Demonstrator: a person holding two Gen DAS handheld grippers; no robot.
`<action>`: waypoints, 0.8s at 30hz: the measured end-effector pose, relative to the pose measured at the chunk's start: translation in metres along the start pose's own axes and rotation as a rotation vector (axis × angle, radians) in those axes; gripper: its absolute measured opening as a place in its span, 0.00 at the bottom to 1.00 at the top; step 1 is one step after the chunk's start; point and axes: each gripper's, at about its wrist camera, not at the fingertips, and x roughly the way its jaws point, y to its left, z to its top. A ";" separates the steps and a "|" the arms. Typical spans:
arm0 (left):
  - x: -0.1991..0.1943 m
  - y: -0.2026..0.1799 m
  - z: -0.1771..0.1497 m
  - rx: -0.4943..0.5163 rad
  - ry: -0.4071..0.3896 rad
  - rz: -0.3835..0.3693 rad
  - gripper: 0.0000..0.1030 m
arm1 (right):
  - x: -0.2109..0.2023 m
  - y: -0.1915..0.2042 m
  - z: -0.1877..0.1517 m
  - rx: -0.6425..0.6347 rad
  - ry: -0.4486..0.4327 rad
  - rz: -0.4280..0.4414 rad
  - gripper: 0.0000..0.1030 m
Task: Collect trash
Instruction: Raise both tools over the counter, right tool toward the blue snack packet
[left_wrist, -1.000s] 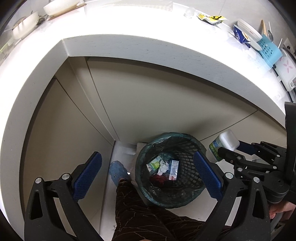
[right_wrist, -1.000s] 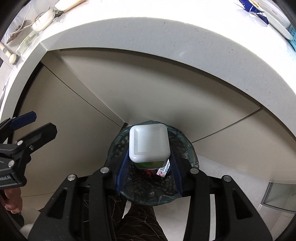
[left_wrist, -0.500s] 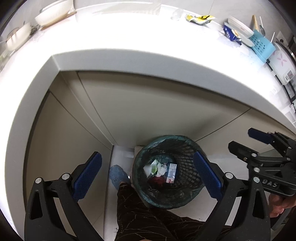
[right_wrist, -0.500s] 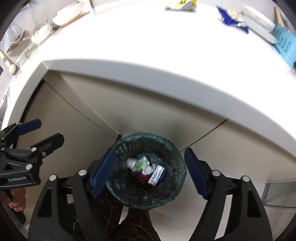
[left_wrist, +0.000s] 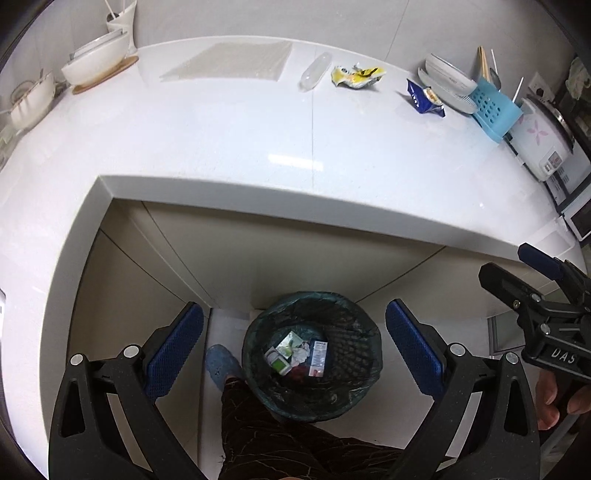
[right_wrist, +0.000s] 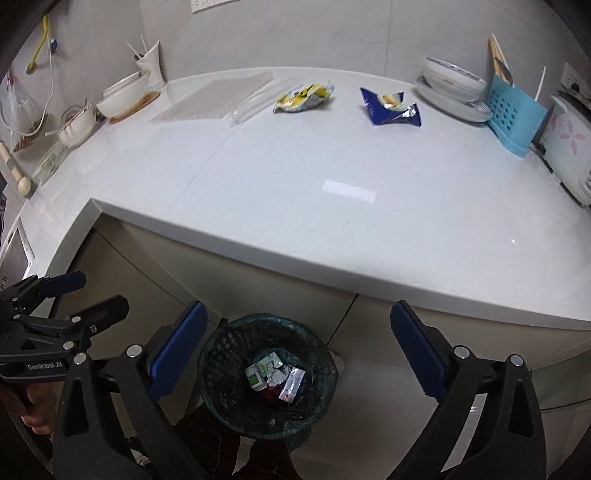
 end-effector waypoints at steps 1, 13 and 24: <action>-0.003 -0.002 0.002 0.003 -0.006 0.001 0.94 | -0.003 -0.001 0.004 0.001 -0.005 -0.004 0.93; -0.032 -0.019 0.048 0.006 -0.049 0.012 0.94 | -0.031 -0.026 0.047 0.051 -0.072 -0.023 0.93; -0.037 -0.018 0.113 0.017 -0.075 0.011 0.94 | -0.022 -0.045 0.090 0.097 -0.067 -0.047 0.92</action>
